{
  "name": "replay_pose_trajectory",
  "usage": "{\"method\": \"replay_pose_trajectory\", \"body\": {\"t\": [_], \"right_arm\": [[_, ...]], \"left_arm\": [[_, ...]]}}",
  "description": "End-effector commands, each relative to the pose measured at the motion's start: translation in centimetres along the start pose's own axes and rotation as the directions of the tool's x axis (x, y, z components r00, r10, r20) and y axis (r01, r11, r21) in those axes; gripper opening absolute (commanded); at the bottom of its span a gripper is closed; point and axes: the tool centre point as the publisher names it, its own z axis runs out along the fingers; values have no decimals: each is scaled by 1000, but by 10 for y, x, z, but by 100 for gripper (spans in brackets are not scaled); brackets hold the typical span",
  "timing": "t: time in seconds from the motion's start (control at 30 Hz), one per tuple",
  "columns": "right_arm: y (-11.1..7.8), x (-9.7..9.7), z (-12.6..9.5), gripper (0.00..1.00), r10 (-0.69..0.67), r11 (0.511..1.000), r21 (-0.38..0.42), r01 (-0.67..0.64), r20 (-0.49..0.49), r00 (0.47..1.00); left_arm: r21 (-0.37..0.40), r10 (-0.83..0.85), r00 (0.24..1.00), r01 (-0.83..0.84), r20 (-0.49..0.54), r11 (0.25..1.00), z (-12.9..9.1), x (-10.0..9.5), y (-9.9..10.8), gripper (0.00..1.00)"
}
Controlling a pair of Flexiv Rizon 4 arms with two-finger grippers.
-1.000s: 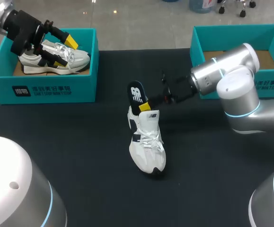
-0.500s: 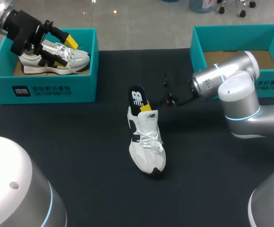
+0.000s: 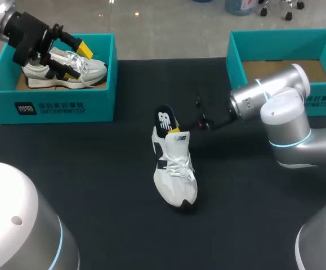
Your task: Take the shoe out of the shoebox, open the shoe tongue, remove and reinsert the insole, then place the shoe into the shoebox
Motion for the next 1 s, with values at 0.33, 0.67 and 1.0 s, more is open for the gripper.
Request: {"method": "replay_pose_trajectory", "body": {"t": [0.33,0.67,1.0], "right_arm": [[28,-2,2,33,-61,998,27,61,9,998],[13,-15,3,0,-13,999,45,13,-11,1000],[-7,-4,2,0,24,999,45,-24,-12,1000]], "left_arm": [[0,1,1000,-1,-3,1000,0,0,-1,100],[0,1,1000,-1,-3,1000,0,0,-1,100],[0,1,1000,-1,-3,1000,0,0,-1,100]]}}
